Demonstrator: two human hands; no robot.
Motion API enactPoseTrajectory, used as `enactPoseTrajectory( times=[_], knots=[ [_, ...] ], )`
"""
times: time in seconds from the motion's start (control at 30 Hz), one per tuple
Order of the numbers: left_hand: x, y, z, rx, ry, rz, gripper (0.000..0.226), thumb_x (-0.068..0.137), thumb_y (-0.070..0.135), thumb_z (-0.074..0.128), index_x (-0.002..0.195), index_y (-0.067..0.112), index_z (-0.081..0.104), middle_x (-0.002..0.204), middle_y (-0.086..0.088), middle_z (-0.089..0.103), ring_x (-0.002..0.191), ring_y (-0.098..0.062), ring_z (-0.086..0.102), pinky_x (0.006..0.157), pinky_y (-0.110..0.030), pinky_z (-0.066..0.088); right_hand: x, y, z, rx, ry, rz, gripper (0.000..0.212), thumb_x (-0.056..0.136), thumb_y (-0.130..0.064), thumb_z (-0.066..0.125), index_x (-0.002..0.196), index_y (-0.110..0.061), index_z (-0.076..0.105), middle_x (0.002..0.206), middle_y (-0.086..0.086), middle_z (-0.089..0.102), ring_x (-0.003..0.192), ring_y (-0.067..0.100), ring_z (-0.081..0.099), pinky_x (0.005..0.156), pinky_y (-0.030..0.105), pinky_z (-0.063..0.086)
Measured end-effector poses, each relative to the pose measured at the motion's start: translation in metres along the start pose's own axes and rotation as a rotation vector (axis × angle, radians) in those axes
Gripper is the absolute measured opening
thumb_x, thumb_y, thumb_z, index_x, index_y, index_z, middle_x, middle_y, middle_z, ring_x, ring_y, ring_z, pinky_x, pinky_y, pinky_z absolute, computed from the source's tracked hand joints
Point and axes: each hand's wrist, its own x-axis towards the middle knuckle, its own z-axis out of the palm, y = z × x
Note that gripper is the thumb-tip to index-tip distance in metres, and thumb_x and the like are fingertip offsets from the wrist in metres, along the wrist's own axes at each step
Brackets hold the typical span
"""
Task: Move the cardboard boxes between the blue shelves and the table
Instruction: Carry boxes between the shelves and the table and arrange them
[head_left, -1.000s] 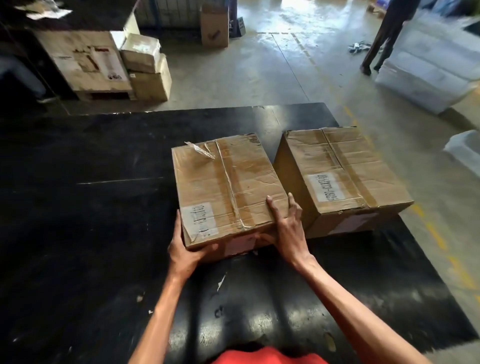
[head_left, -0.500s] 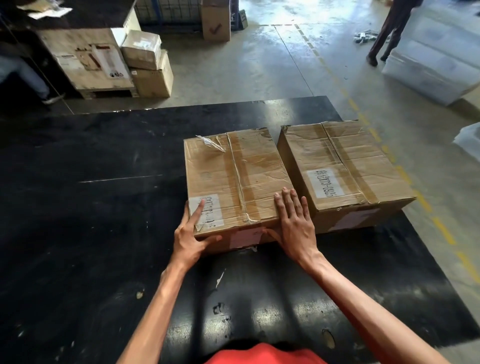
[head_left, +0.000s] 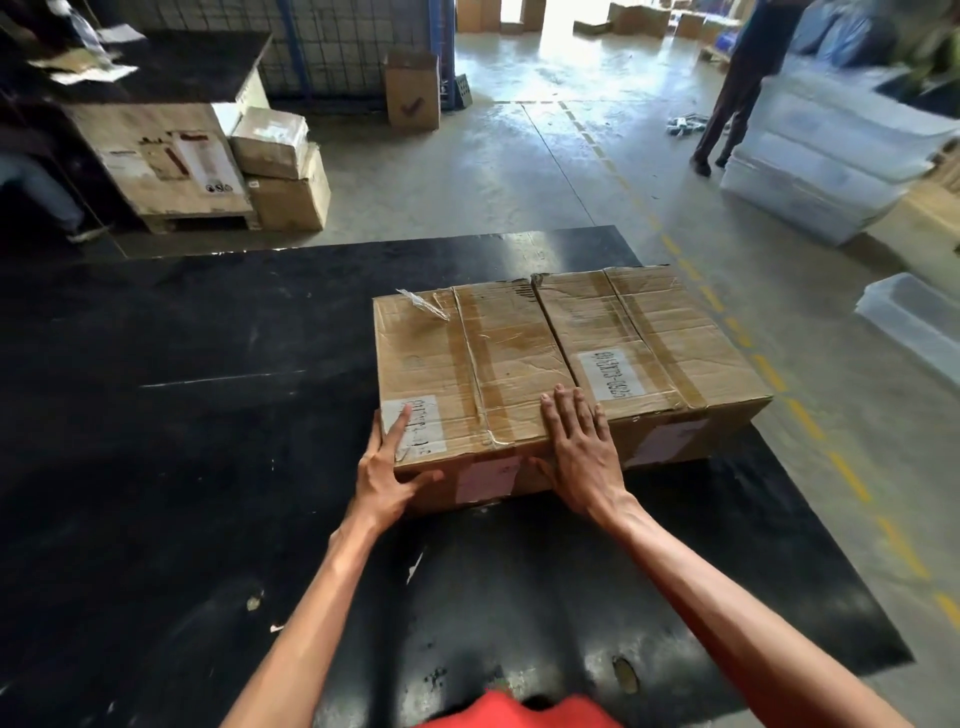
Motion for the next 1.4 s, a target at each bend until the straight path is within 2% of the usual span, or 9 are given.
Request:
enactPoseTrajectory(
  times=[0.07, 0.27, 0.47, 0.6, 0.73, 0.9, 1.1, 1.27, 1.4],
  knots=[
    [-0.007, 0.002, -0.001, 0.054, 0.000, -0.036, 0.111, 0.073, 0.039, 0.089, 0.158, 0.045, 0.019, 0.167, -0.016, 0.016, 0.151, -0.026, 0.028, 0.122, -0.041, 0.027, -0.006, -0.004, -0.004, 0.008, 0.018, -0.005, 0.092, 0.095, -0.048, 0.062, 0.162, -0.009, 0.013, 0.167, 0.017, 0.002, 0.156, 0.033, -0.002, 0.127, 0.052, 0.002],
    [-0.091, 0.000, -0.003, 0.137, 0.129, -0.154, 0.103, 0.082, 0.023, 0.082, 0.162, 0.025, 0.016, 0.168, -0.015, 0.013, 0.156, -0.030, 0.014, 0.120, -0.026, 0.013, -0.050, -0.057, -0.003, 0.092, 0.137, -0.165, 0.076, 0.095, -0.046, 0.047, 0.159, -0.008, 0.029, 0.167, 0.017, 0.018, 0.156, 0.032, 0.011, 0.124, 0.048, 0.009],
    [-0.220, -0.042, -0.033, 0.212, 0.315, -0.331, 0.080, 0.078, 0.020, 0.083, 0.150, 0.018, 0.047, 0.163, -0.016, 0.027, 0.154, -0.033, 0.022, 0.123, -0.032, 0.018, -0.076, -0.165, 0.006, 0.258, 0.037, -0.430, 0.074, 0.096, -0.046, 0.047, 0.159, -0.010, 0.031, 0.169, 0.014, 0.014, 0.157, 0.030, 0.010, 0.125, 0.048, 0.024],
    [-0.311, -0.039, -0.057, 0.300, 0.547, -0.534, 0.077, 0.083, 0.028, 0.077, 0.152, 0.021, 0.045, 0.163, -0.012, 0.031, 0.154, -0.029, 0.023, 0.122, -0.035, 0.023, -0.095, -0.245, -0.009, 0.355, 0.010, -0.712, 0.073, 0.096, -0.049, 0.043, 0.156, -0.009, 0.037, 0.166, 0.016, 0.025, 0.155, 0.032, 0.021, 0.123, 0.046, 0.027],
    [-0.404, -0.019, -0.065, 0.416, 0.816, -0.748, 0.075, 0.079, 0.038, 0.070, 0.148, 0.015, 0.051, 0.155, -0.020, 0.043, 0.144, -0.037, 0.041, 0.117, -0.037, 0.029, -0.132, -0.312, -0.035, 0.398, -0.071, -1.031, 0.076, 0.095, -0.055, 0.032, 0.155, -0.009, 0.039, 0.164, 0.014, 0.032, 0.153, 0.031, 0.028, 0.121, 0.048, 0.032],
    [-0.525, 0.056, -0.041, 0.522, 1.160, -1.045, 0.078, 0.077, 0.033, 0.077, 0.147, 0.011, 0.052, 0.152, -0.026, 0.044, 0.141, -0.043, 0.044, 0.116, -0.043, 0.031, -0.218, -0.376, -0.070, 0.451, -0.158, -1.478, 0.077, 0.093, -0.055, 0.035, 0.155, -0.010, 0.040, 0.164, 0.013, 0.033, 0.152, 0.032, 0.030, 0.120, 0.051, 0.032],
    [-0.640, 0.160, 0.033, 0.594, 1.535, -1.397, 0.074, 0.081, 0.048, 0.052, 0.145, 0.010, 0.053, 0.148, -0.028, 0.049, 0.136, -0.047, 0.047, 0.109, -0.059, 0.042, -0.369, -0.409, -0.110, 0.566, -0.236, -1.973, 0.073, 0.090, -0.055, 0.039, 0.147, -0.011, 0.053, 0.156, 0.016, 0.045, 0.144, 0.036, 0.044, 0.110, 0.053, 0.042],
    [-0.688, 0.231, 0.086, 0.585, 1.818, -1.556, 0.075, 0.083, 0.047, 0.050, 0.149, 0.012, 0.048, 0.156, -0.019, 0.042, 0.146, -0.041, 0.036, 0.116, -0.056, 0.036, -0.493, -0.417, -0.141, 0.610, -0.303, -2.320, 0.070, 0.090, -0.056, 0.043, 0.142, -0.010, 0.057, 0.150, 0.017, 0.053, 0.134, 0.038, 0.055, 0.100, 0.054, 0.052],
    [-0.719, 0.262, 0.098, 0.610, 2.027, -1.631, 0.081, 0.079, 0.044, 0.053, 0.151, 0.009, 0.043, 0.158, -0.022, 0.038, 0.146, -0.042, 0.036, 0.117, -0.055, 0.034, -0.570, -0.424, -0.180, 0.589, -0.368, -2.511, 0.081, 0.092, -0.065, 0.035, 0.154, -0.014, 0.043, 0.158, 0.016, 0.042, 0.144, 0.035, 0.044, 0.112, 0.047, 0.041]
  ],
)
